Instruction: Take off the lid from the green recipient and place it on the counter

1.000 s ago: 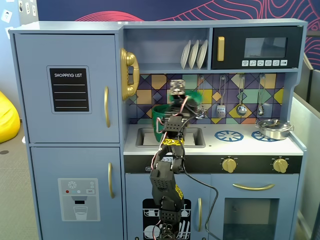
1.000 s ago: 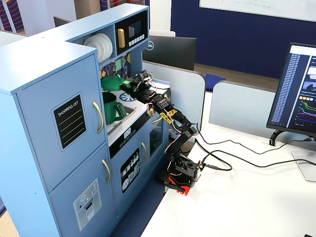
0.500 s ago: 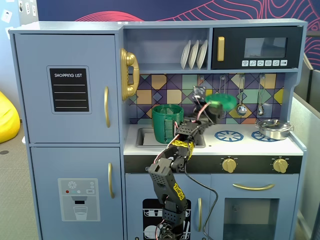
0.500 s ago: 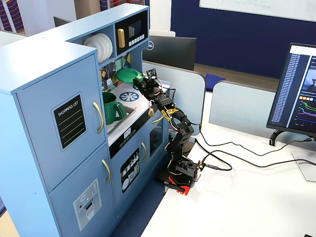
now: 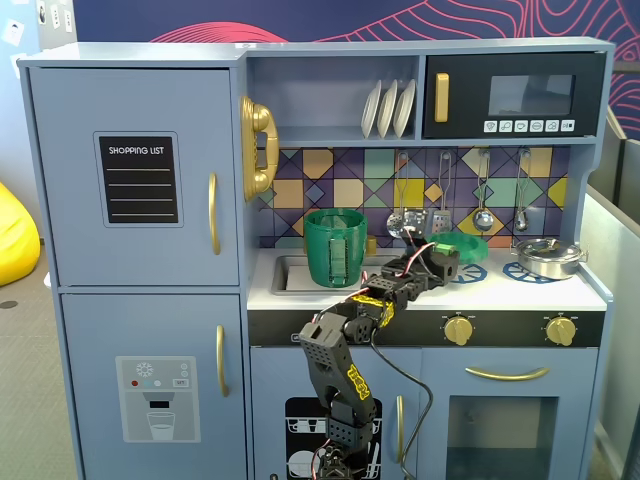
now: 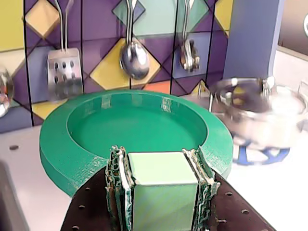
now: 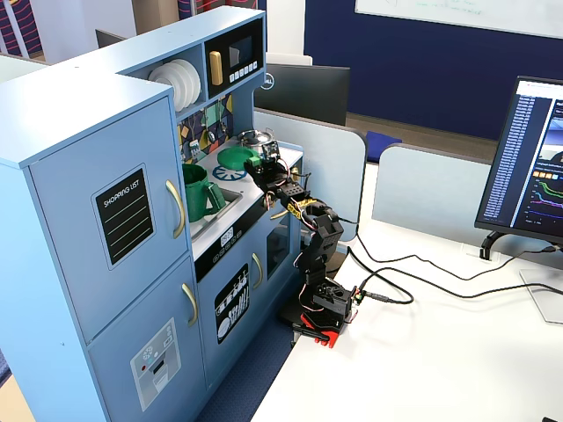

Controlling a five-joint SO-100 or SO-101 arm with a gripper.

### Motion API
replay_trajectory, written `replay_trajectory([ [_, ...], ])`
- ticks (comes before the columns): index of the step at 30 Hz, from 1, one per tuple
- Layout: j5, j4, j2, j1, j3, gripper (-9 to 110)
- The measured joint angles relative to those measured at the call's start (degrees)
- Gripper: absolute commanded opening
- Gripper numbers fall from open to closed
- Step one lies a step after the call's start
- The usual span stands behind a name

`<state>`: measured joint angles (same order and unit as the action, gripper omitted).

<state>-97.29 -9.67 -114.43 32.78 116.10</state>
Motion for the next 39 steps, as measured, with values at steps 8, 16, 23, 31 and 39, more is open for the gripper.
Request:
replay_trajectory([
  [8,-1.0,-3.0,1.4,0.7,4.2,0],
  [16,-1.7,-4.2,1.5,1.8,8.3,0],
  [23,-2.9,-4.4,1.5,1.7,8.7,9],
  [31,2.0,-4.4,1.4,1.7,8.7,33],
  [39,4.0,-4.3,1.4,2.1,8.3,35],
])
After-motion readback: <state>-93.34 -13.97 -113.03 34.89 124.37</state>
